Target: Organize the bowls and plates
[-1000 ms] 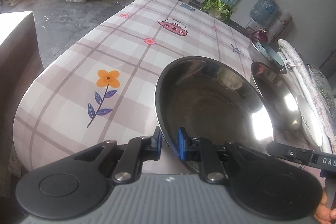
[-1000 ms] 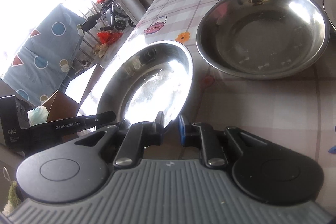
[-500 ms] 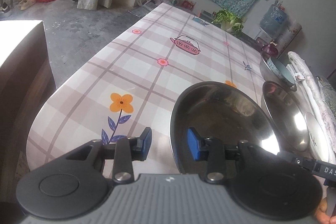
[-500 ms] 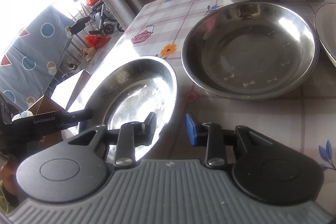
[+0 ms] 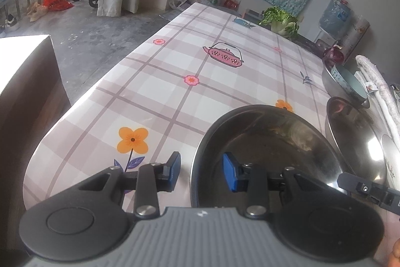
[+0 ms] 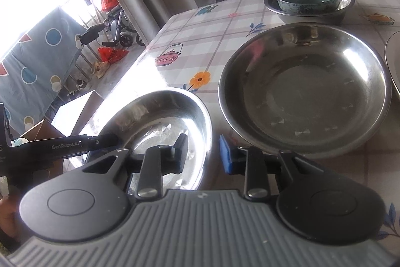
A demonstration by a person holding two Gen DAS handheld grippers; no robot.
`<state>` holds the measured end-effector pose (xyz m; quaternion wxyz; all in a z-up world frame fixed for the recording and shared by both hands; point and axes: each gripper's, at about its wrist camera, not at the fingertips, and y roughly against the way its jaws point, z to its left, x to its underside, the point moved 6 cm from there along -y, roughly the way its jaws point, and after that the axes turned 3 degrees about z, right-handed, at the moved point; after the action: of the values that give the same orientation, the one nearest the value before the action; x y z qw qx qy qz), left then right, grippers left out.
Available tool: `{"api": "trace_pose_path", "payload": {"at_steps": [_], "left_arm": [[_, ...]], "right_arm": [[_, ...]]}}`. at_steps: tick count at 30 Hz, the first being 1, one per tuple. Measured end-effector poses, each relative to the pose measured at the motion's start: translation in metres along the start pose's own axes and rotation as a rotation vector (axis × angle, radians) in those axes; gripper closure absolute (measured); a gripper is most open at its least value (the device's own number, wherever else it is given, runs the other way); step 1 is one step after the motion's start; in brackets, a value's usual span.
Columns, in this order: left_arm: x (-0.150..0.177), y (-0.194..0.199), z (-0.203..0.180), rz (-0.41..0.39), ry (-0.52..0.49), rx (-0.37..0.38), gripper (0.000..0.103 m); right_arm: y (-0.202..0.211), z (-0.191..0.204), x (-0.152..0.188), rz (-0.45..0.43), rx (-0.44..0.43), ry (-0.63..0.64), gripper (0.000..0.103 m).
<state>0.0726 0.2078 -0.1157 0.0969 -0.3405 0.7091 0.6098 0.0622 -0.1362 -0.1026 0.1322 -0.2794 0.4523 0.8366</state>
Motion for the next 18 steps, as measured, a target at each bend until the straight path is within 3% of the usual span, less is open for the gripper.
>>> {"api": "trace_pose_path", "payload": {"at_steps": [4, 6, 18], "left_arm": [[0.0002, -0.001, -0.003, 0.006, -0.002, -0.006, 0.068], [0.0005, -0.0012, -0.0048, 0.011, -0.002, -0.005, 0.074], [0.0094, 0.0055, -0.0064, 0.029, 0.004, 0.004, 0.075]], "right_arm": [[-0.0058, 0.0018, 0.0027, 0.019, -0.01, 0.001, 0.081], [-0.0065, 0.0019, 0.0043, 0.021, -0.008, 0.0, 0.083], [-0.0029, -0.0017, 0.0057, 0.023, -0.009, -0.012, 0.087]]}}
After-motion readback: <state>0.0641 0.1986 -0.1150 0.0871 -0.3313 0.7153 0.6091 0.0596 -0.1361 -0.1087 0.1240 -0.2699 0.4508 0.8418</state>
